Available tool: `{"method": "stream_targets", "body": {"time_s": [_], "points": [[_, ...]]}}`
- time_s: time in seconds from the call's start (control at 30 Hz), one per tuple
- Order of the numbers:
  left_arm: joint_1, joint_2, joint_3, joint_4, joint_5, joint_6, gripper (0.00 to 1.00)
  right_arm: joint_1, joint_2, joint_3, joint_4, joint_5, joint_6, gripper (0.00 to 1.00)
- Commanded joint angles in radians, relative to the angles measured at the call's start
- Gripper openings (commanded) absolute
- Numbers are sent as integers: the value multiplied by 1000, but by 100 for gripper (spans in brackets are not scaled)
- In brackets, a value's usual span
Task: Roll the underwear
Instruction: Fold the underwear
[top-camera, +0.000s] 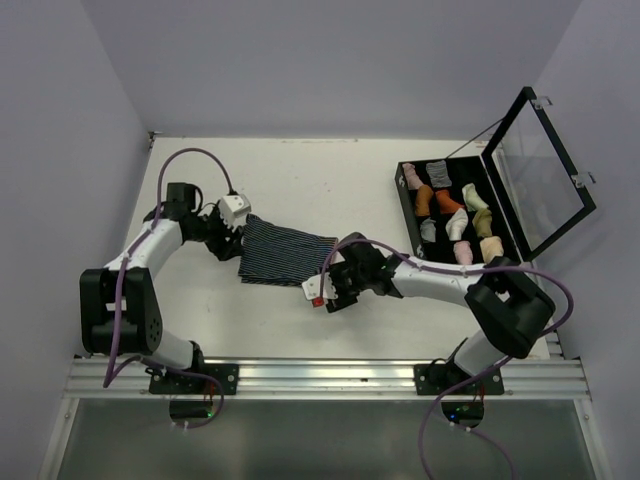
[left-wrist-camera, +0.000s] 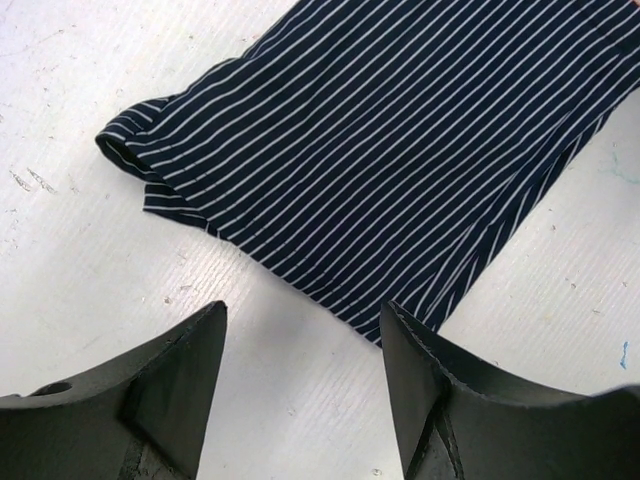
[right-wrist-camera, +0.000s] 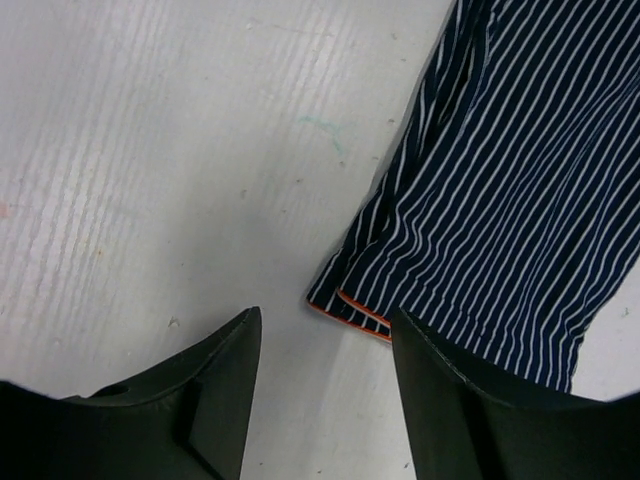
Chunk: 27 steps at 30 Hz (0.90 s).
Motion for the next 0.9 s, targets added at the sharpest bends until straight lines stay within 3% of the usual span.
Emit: {"method": "stream_targets", "body": {"time_s": [0.0,0.23,0.4,0.57,0.67,0.7,0.87], "points": [[16,13,28,6,21,28,66,1,-36,-35,68,-18,-93,59],[21,45,51,-3,19,18,66,-5,86,37,1,-42,-161,60],[25,40,25,-11,21,37,65,-15,148,54,-28,-55,-245,55],[36,46,31,-50,29,101,63,-16,197,73,-111,-56,-351,39],[42,49,48,-118,49,199,61,-16,231,103,-163,-56,-385,24],[42,46,52,-162,62,274,60,-16,240,113,-176,-58,-385,14],[39,-27,-3,-271,101,569,63,-22,228,150,-202,-85,-338,3]]}}
